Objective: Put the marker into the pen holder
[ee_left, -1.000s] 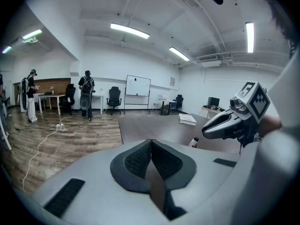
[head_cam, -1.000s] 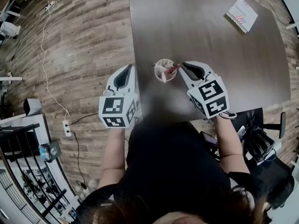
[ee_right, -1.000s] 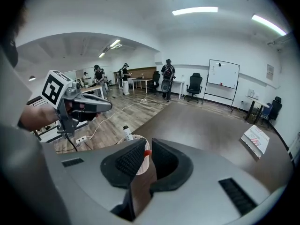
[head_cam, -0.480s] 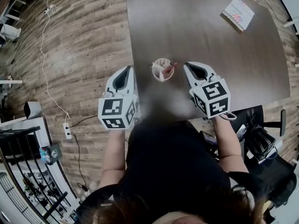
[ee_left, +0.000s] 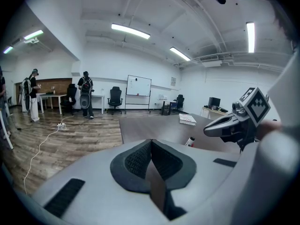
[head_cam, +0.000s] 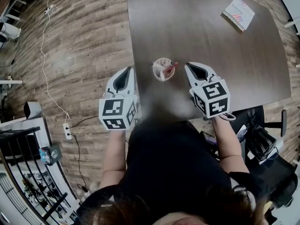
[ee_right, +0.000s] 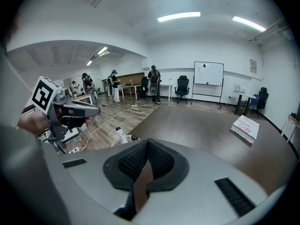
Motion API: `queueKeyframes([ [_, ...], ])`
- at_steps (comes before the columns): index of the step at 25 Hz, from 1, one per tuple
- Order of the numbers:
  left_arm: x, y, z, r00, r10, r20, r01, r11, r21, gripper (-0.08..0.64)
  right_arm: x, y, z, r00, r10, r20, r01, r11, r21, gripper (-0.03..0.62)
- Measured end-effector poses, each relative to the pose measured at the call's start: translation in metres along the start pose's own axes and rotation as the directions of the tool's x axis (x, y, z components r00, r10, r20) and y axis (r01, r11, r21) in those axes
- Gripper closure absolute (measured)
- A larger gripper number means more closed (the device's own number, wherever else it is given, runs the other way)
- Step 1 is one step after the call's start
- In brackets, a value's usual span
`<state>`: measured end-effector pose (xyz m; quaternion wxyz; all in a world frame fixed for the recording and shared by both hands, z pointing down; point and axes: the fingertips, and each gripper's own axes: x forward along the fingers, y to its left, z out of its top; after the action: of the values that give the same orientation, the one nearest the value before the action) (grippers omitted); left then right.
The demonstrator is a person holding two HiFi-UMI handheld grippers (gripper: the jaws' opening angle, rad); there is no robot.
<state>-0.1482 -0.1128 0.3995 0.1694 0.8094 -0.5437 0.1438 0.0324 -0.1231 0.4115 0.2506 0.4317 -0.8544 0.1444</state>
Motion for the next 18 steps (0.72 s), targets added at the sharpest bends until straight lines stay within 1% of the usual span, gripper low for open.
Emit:
queueKeyframes([
  [13,0.0019,-0.0038,-0.0051,1.0,-0.006,-0.014,0.006,1.0,0.005,0.532,0.0005,0.0033,-0.0025,1.0,0.017,0.003,-0.017,1.0,0.009,0.574],
  [18,0.0034,-0.0027,-0.002,1.0,-0.01,-0.012,0.01,1.0,0.009,0.532,0.0017,0.0048,0.0002,1.0,0.021,0.003,-0.021,1.0,0.005,0.574],
])
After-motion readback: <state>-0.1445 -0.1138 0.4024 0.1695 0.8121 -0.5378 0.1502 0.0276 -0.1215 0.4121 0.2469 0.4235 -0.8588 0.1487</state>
